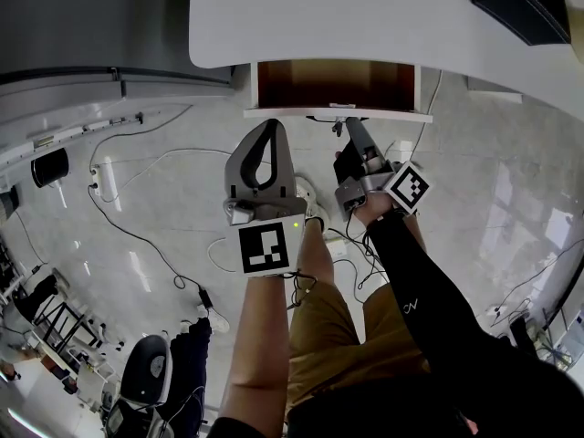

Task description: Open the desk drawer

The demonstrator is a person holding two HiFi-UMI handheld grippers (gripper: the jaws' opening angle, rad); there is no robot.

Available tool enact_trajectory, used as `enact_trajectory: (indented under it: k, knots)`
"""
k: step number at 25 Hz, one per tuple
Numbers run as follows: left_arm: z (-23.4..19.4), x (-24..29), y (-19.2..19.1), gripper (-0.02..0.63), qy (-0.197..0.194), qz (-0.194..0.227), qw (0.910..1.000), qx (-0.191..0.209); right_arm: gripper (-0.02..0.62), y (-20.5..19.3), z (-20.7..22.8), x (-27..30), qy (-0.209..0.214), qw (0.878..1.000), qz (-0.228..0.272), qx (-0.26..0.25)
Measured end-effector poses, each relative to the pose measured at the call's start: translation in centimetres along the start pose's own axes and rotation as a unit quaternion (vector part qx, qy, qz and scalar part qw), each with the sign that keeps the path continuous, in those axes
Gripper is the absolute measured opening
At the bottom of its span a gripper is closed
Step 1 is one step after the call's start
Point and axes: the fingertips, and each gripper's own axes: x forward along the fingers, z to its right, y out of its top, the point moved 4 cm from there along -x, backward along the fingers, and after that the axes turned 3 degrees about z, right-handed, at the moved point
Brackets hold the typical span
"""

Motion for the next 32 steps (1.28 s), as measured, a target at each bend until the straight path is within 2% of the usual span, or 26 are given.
enact_trajectory:
  k: [32]
  knots:
    - [-0.5, 1.6, -0.9, 0.009, -0.002, -0.013, 0.9999, 0.001, 0.025, -0.4, 0.7, -0.3, -0.021, 1.0, -0.02, 0.004]
